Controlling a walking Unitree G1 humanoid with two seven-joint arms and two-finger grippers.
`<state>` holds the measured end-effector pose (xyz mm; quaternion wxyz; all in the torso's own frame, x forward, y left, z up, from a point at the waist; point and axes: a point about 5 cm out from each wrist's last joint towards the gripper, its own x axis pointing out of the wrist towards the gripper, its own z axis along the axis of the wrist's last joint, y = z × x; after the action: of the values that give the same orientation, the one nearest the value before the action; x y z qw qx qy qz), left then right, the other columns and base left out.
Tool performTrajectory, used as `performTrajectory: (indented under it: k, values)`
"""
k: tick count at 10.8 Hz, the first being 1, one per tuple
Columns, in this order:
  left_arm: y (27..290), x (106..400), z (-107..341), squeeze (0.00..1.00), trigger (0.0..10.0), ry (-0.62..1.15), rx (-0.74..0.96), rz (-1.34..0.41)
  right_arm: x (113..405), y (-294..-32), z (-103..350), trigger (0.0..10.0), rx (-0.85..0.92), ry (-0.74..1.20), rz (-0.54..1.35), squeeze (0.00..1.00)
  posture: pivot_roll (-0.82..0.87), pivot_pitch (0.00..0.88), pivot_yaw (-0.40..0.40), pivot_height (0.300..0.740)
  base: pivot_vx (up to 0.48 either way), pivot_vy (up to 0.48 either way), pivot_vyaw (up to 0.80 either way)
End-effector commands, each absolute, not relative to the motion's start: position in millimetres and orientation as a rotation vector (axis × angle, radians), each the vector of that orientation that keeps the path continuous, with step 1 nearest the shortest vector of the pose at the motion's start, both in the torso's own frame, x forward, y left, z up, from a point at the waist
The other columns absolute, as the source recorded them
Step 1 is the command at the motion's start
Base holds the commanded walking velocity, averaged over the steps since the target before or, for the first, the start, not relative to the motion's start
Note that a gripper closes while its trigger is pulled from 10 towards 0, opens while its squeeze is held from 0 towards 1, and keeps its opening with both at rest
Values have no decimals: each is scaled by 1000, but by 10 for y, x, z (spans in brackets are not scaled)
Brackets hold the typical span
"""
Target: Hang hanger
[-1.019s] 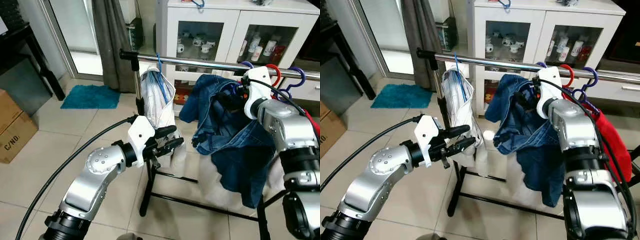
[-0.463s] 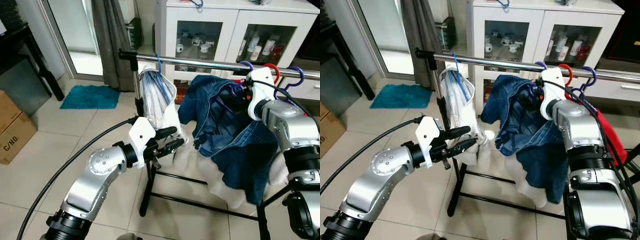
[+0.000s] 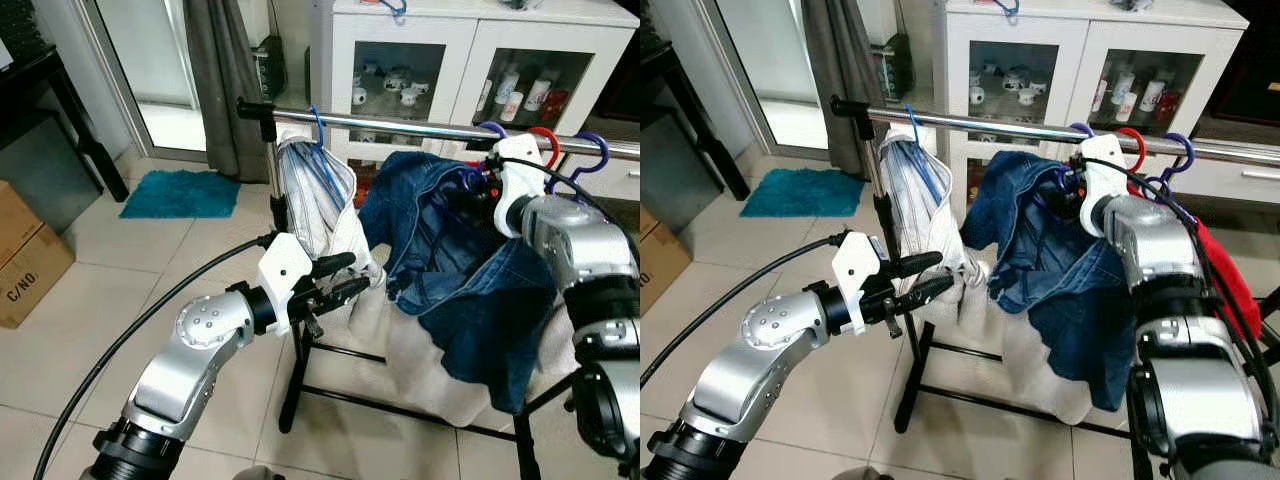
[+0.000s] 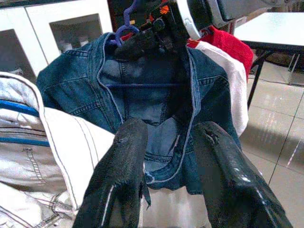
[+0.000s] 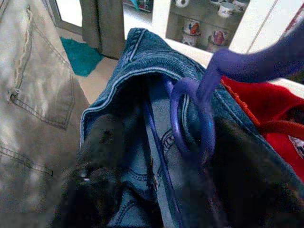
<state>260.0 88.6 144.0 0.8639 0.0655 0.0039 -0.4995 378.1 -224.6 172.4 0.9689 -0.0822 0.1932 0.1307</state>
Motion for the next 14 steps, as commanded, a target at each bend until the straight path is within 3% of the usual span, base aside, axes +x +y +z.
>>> performTrajectory:
  k: [1,13,14]
  values:
    - [882,2613,1433,0,10000,13,156,-1056,3810,-2249,1791,0,-180,373,273,0,-83,0,55,740,0,0,0]
    - [881,2617,1434,0,10000,11,156,-1055,3852,-2253,1831,0,-174,373,291,0,-83,0,53,740,0,0,0]
    - [865,2596,1413,0,10000,19,171,-1079,3828,-2369,1845,10000,-221,434,321,0,-92,0,58,740,0,0,0]
